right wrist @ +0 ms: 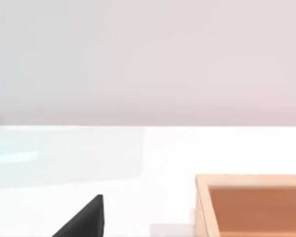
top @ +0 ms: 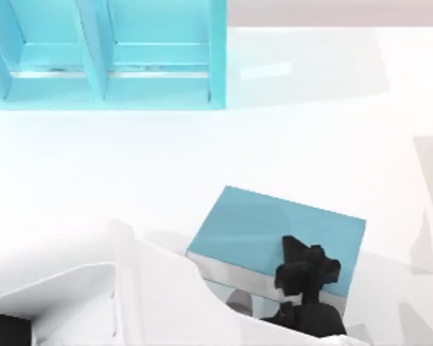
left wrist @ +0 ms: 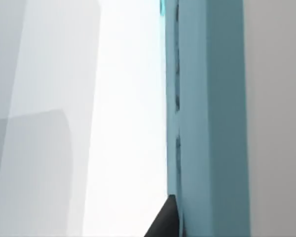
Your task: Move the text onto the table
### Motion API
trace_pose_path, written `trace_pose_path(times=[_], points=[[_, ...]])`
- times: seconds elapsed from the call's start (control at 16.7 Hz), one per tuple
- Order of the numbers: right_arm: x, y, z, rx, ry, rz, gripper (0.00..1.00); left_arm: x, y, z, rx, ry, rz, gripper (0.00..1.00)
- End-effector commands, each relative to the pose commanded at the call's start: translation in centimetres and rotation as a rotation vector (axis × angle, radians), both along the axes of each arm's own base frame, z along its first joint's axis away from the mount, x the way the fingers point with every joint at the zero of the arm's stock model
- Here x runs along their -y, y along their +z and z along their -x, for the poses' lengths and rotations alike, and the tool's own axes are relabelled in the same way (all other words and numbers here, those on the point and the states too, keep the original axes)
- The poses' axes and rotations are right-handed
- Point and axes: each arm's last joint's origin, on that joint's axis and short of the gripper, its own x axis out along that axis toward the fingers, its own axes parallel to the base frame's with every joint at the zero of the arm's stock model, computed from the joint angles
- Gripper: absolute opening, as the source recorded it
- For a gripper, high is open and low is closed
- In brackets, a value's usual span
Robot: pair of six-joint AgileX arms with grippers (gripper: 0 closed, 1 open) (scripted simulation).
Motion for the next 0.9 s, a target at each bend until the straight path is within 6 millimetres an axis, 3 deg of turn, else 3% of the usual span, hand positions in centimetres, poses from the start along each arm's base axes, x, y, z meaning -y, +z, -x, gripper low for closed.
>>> trace_pose_path(times=[0.54, 0.9], points=[[0.00, 0.00, 0.00, 0.000, 0.000, 0.000, 1.00, 0.00, 0.00, 0.00, 0.000, 0.000, 0.000, 0.98], [0.00, 0.00, 0.00, 0.000, 0.000, 0.000, 1.00, 0.00, 0.00, 0.00, 0.000, 0.000, 0.000, 1.00]])
